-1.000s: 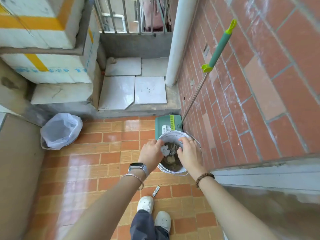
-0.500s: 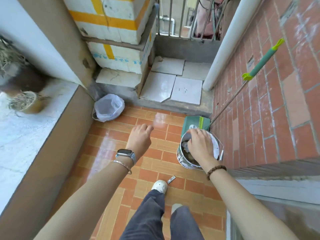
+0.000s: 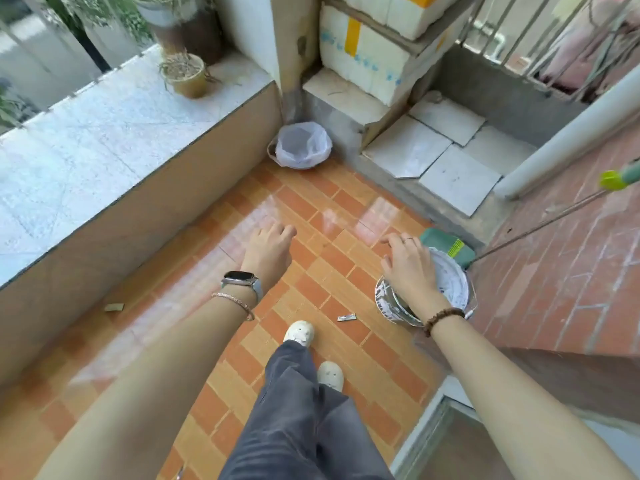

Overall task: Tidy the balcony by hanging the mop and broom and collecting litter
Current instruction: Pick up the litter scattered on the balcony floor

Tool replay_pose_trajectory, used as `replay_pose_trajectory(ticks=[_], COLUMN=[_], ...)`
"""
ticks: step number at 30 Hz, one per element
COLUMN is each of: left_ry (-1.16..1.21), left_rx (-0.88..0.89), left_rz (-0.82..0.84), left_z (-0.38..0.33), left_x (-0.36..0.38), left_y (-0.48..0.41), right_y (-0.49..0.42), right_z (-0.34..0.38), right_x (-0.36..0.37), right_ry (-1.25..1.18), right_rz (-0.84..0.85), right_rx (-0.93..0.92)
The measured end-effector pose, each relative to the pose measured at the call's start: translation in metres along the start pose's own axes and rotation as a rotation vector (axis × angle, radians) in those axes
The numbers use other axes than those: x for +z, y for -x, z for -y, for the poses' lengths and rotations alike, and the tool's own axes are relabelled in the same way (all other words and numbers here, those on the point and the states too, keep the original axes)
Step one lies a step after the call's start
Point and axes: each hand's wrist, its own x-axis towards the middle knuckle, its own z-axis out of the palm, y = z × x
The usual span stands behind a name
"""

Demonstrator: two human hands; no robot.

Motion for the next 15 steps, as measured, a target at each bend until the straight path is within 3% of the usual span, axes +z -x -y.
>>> replay_pose_trajectory(ticks=[9,15], left_ry=[0.041,0.031], left_rx=[-0.234,-0.282], left_rz=[0.007,0.040], left_z=[0.059,0.083], left_x=[0.022,0.047], left_y=[0.110,0.140], right_y=[0.017,0.029], right_z=[0.071,0.090], right_x=[0.047,0.079], right_ry=[-0.043,-0.043], right_rz=[0.122,0.198], right_rx=[-0.198,-0.198])
